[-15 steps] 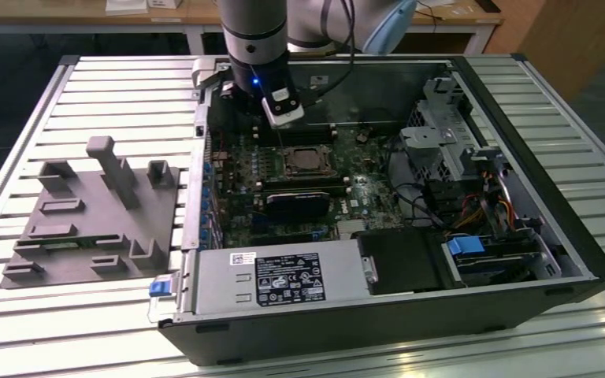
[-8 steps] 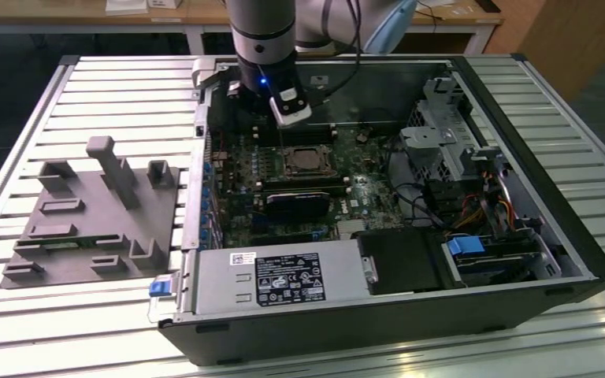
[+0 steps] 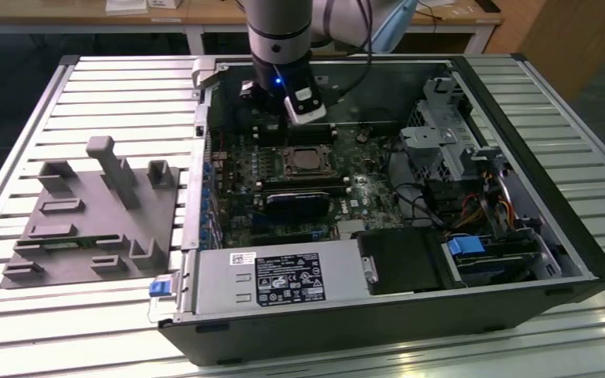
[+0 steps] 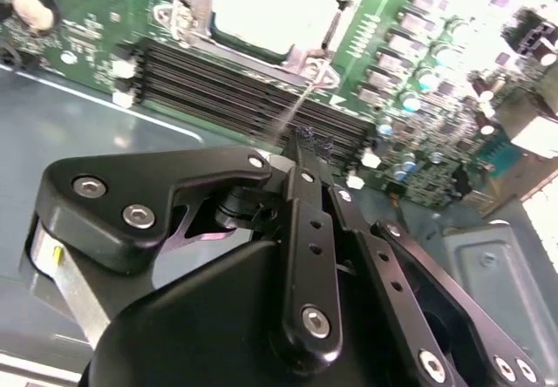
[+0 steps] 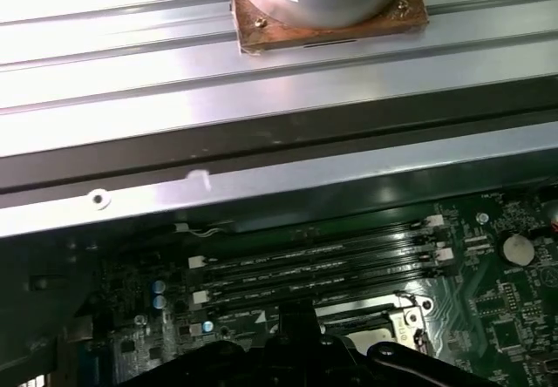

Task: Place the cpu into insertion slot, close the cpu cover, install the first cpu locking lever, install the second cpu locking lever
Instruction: 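Install the first cpu locking lever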

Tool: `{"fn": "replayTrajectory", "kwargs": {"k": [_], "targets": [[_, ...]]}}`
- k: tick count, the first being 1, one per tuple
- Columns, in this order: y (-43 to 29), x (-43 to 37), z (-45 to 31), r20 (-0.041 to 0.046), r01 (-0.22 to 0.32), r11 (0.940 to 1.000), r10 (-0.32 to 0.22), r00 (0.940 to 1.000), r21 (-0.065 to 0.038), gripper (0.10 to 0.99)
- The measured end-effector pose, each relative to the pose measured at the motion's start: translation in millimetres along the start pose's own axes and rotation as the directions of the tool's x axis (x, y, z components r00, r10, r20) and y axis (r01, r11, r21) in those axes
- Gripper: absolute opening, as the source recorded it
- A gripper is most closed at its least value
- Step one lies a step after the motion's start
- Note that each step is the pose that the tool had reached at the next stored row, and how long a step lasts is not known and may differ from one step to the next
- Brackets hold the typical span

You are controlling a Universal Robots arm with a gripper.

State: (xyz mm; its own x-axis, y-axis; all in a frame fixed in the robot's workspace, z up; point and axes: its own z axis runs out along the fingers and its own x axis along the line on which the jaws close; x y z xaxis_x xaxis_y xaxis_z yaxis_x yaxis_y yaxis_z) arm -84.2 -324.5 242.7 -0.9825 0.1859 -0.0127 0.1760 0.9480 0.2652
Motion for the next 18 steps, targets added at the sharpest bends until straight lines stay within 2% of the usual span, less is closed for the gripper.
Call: {"fn": "replayTrajectory", "kwargs": {"k": [8,11,12,13,16,18], "targets": [[3.4,-18.9,1.2,0.0000,0.000,1.0000,0.000,1.0000,0.000,0.106],[3.9,-21.9,1.6,0.0003,0.000,1.0000,0.000,1.0000,0.000,0.106],[4.1,-21.9,1.9,0.0028,0.001,1.0000,-0.001,1.0000,0.001,0.106],[4.1,-21.9,2.0,0.0098,0.003,1.0000,-0.003,0.9999,0.001,0.106],[4.0,-21.5,2.6,0.0460,0.013,0.9999,-0.013,0.9989,-0.005,0.106],[4.0,-21.3,2.9,0.0672,0.019,0.9998,-0.018,0.9976,-0.008,0.106]]}}
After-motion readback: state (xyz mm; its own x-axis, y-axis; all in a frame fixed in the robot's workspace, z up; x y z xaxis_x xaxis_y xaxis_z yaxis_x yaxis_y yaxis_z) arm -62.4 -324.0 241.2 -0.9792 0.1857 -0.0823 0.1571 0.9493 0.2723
